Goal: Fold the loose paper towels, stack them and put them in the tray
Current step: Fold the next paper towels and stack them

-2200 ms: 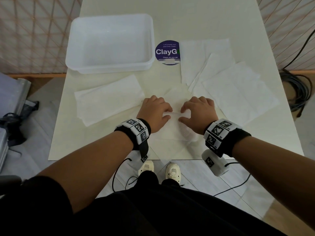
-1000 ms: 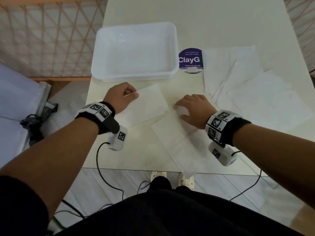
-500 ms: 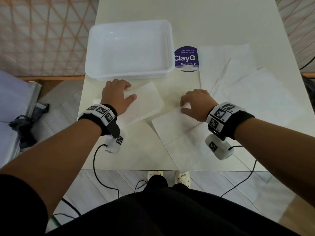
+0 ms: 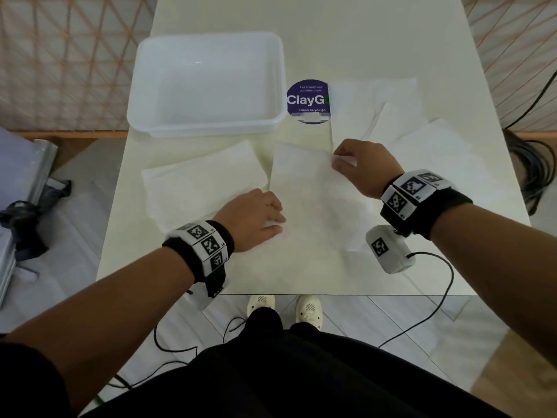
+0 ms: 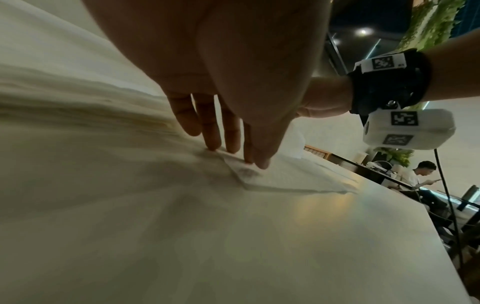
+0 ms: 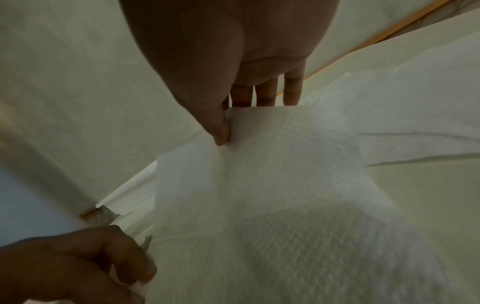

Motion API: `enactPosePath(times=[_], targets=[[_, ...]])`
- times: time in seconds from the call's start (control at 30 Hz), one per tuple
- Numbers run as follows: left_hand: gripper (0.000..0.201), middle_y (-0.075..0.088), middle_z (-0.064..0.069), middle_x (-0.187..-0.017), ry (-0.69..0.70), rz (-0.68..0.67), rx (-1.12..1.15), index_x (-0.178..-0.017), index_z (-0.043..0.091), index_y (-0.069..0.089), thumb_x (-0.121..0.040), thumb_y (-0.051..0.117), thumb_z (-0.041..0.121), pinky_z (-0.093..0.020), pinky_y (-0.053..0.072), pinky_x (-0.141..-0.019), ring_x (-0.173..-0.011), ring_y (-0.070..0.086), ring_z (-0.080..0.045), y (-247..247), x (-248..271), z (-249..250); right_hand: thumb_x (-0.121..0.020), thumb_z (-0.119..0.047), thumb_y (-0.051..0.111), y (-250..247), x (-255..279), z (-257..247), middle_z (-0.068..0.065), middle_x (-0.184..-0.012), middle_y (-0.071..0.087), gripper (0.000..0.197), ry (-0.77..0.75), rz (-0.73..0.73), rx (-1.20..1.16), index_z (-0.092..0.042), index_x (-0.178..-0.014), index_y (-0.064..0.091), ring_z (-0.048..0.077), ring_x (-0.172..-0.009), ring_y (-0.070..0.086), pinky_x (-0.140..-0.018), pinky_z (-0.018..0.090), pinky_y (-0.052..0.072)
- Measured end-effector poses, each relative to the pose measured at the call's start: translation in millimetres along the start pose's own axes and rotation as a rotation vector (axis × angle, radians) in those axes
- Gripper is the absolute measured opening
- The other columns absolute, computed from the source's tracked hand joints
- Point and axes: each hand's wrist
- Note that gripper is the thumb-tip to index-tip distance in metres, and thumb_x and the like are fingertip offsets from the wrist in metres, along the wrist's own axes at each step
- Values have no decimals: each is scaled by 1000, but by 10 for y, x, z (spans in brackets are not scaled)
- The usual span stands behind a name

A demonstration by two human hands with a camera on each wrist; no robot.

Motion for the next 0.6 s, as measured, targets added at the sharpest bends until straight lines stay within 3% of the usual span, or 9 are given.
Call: enactPosePath(times=[0.07, 0.17, 0.33, 0.43, 0.53, 0.6], targets=[[21, 61, 2, -113, -20, 19, -10, -103, 19, 73, -88, 65, 33, -37, 43, -91, -101, 54, -20, 5, 2, 14, -91, -34, 53, -17, 43, 36, 2, -98, 66, 18, -19, -3, -14, -21, -101, 61, 25, -90, 58, -79, 35, 46], [16, 62, 2, -104, -38, 17, -40, -94, 20, 73, -86, 68, 32, -41, 45, -85, -94, 57, -22, 0, 3, 42, -91, -28, 54, 7, 101, 58, 1, -109, 67, 22, -102, 2, 46, -19, -110, 60, 25, -103, 57, -92, 37, 42], [17, 60, 5, -103, -77, 21, -83, -95, 23, 69, -85, 66, 36, -35, 40, -84, -95, 55, -19, 37, 38, 83, -83, -25, 64, 119, 288, 24, 1, -129, 51, 48, -252, 90, 144, -23, -129, 50, 25, -120, 42, -101, 38, 31], [20, 59, 7, -100, -115, 27, -85, -94, 24, 65, -82, 69, 39, -32, 37, -83, -93, 50, -16, 42, 54, 97, -84, -31, 64, 214, 420, 41, -1, -129, 51, 46, -360, -22, 246, -24, -128, 52, 23, -122, 41, -102, 36, 29], [30, 56, 5, -105, -132, 105, -9, -104, 20, 62, -81, 71, 37, -29, 37, -86, -93, 42, -12, 45, 28, 119, -85, -38, 61, 322, 520, 133, -1, -137, 46, 55, -335, -145, 372, -24, -136, 45, 23, -128, 37, -107, 36, 24], [36, 56, 2, -117, -168, 149, 12, -118, 17, 61, -87, 66, 34, -27, 35, -92, -104, 44, -16, 39, -13, 129, -86, -40, 59, 370, 562, 179, -1, -141, 42, 60, -264, -172, 381, -23, -141, 39, 23, -129, 36, -108, 36, 24]])
Point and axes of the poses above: each hand's wrist, its own x-axis away from the middle knuckle, its own y-axis out of the palm, z = x × y
